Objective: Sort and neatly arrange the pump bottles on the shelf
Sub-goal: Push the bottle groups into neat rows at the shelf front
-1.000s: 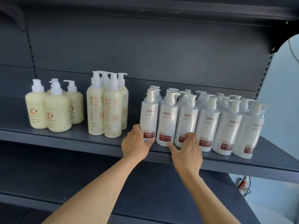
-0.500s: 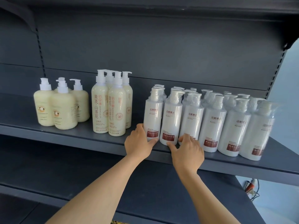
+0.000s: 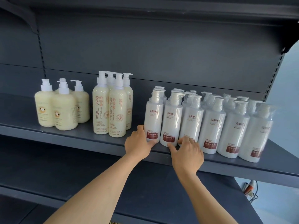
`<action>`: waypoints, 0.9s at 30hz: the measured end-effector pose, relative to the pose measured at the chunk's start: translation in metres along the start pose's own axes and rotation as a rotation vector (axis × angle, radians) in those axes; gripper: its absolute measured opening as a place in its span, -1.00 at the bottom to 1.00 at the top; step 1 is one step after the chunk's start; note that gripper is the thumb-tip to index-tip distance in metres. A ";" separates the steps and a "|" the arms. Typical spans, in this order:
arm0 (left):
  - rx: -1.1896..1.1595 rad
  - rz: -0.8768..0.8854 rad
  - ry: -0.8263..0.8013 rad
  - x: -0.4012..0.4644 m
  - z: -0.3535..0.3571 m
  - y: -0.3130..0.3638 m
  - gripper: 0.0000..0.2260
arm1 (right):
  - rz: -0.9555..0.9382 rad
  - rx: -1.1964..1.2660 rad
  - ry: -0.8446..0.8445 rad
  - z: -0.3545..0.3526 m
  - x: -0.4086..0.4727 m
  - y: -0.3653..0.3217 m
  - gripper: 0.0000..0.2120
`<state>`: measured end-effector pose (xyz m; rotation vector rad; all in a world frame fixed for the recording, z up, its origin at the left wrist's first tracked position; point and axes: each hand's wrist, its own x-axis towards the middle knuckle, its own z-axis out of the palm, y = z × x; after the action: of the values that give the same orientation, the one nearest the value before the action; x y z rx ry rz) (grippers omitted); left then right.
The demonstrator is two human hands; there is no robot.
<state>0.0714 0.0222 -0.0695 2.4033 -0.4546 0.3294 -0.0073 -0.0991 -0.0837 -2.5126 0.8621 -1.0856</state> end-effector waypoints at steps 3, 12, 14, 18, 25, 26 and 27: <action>-0.008 0.009 -0.057 0.002 -0.003 -0.002 -0.46 | -0.001 0.001 0.008 0.001 -0.001 0.000 -0.68; 0.005 0.027 -0.088 0.002 -0.004 -0.003 -0.46 | 0.001 -0.023 -0.021 -0.004 -0.002 -0.004 -0.67; 0.001 0.024 -0.110 0.002 -0.005 -0.005 -0.45 | -0.007 -0.021 -0.050 -0.007 -0.002 -0.004 -0.67; -0.114 0.040 -0.237 0.004 -0.013 -0.008 -0.40 | -0.094 0.008 -0.152 -0.020 -0.003 0.000 -0.71; -0.067 0.044 -0.253 -0.012 -0.068 -0.027 -0.46 | -0.382 0.112 -0.189 -0.053 -0.002 -0.020 -0.75; -0.041 0.044 -0.230 -0.015 -0.080 -0.032 -0.51 | -0.427 0.125 -0.184 -0.055 -0.001 -0.028 -0.74; -0.020 0.037 -0.209 -0.017 -0.092 -0.037 -0.55 | -0.464 0.147 -0.183 -0.056 0.000 -0.035 -0.73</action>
<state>0.0598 0.1125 -0.0276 2.4222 -0.5938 0.0882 -0.0335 -0.0720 -0.0292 -2.6963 0.1427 -0.9741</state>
